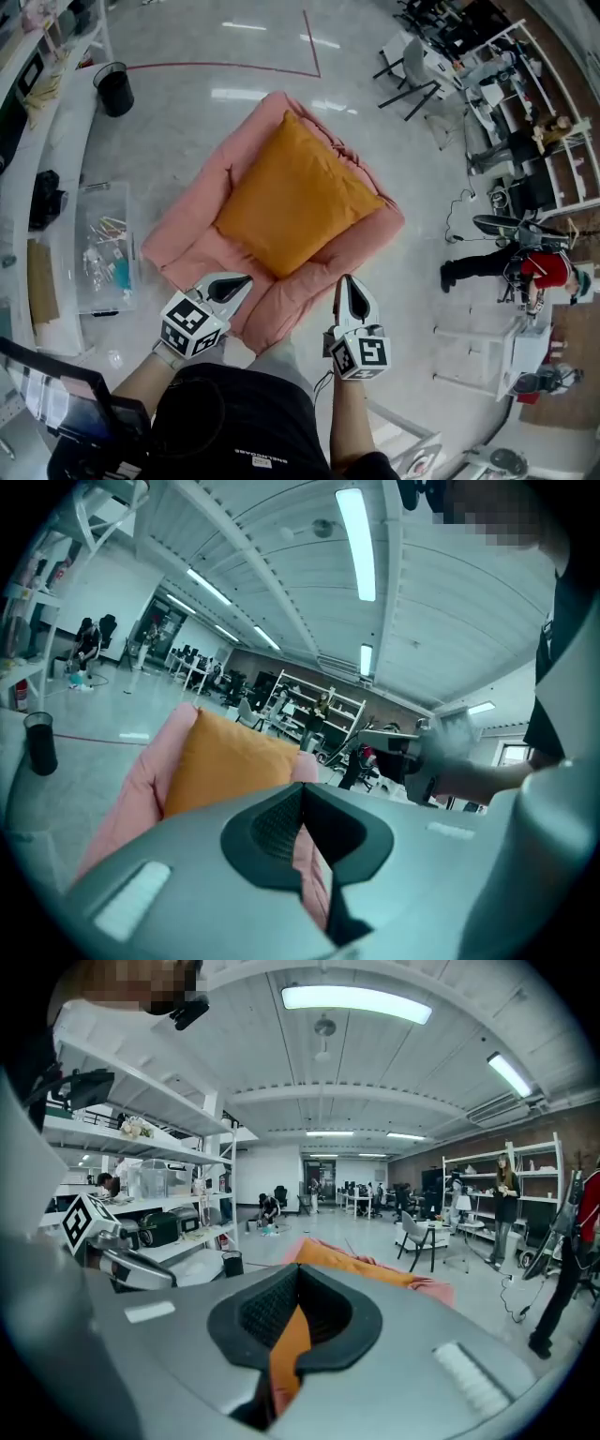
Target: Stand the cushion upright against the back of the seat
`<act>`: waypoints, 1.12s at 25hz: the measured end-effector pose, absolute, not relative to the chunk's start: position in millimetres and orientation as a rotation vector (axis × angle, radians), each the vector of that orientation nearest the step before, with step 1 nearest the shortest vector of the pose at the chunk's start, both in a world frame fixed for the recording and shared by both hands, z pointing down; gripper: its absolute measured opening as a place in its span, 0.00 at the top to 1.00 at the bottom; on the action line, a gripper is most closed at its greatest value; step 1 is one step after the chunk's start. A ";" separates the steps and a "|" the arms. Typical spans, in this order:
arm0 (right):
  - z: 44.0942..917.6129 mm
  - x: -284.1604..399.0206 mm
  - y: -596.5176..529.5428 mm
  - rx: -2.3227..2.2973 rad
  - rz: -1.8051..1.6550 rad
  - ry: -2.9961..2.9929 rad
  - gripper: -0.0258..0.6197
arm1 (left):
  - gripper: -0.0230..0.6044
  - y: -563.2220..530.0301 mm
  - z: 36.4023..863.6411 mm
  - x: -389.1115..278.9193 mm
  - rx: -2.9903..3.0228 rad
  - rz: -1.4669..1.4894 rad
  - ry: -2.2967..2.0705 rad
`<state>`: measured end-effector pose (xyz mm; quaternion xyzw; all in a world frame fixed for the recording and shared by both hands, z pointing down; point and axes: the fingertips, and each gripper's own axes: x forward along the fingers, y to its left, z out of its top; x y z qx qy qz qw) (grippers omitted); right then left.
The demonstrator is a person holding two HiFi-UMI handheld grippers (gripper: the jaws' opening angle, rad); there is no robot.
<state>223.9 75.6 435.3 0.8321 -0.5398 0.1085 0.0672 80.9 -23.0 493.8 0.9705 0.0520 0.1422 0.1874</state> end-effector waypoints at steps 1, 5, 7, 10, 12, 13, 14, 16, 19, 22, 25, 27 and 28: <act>434.1 215.6 79.5 2.510 0.321 -1.630 0.95 | 0.94 -18.0 486.5 78.5 2.739 0.387 0.166; 425.1 194.0 91.5 2.543 0.306 -1.672 0.95 | 0.94 -0.7 461.4 73.4 2.784 0.353 0.226; 418.6 184.3 98.8 2.570 0.303 -1.713 0.95 | 0.94 6.9 451.1 71.3 2.811 0.333 0.233; 408.3 166.8 108.8 2.592 0.277 -1.769 0.95 | 0.94 14.5 442.5 68.2 2.825 0.309 0.213; 403.4 155.1 120.5 2.600 0.255 -1.790 0.95 | 0.94 23.9 438.4 67.7 2.820 0.302 0.207; 402.6 149.2 129.1 2.606 0.249 -1.797 0.95 | 0.94 31.7 435.5 67.0 2.822 0.298 0.211; 403.0 143.2 138.8 2.613 0.247 -1.806 0.95 | 0.94 41.2 432.4 65.6 2.829 0.296 0.220; 407.3 132.3 159.1 2.628 0.258 -1.822 0.95 | 0.94 62.2 426.5 60.6 2.848 0.293 0.236; 411.9 118.5 190.1 2.652 0.282 -1.845 0.95 | 0.94 94.1 420.7 51.3 2.854 0.291 0.249; 406.0 96.1 216.9 2.645 0.250 -1.907 0.95 | 0.94 127.6 412.7 40.1 2.873 0.281 0.260; 405.6 62.2 241.1 2.602 0.231 -1.976 0.95 | 0.94 162.3 404.0 19.7 2.893 0.250 0.260; 408.3 39.3 253.6 2.581 0.240 -2.007 0.95 | 0.94 180.1 403.9 1.8 2.905 0.241 0.245; 408.8 28.7 258.7 2.573 0.244 -2.021 0.95 | 0.94 188.0 404.6 -7.6 2.909 0.240 0.238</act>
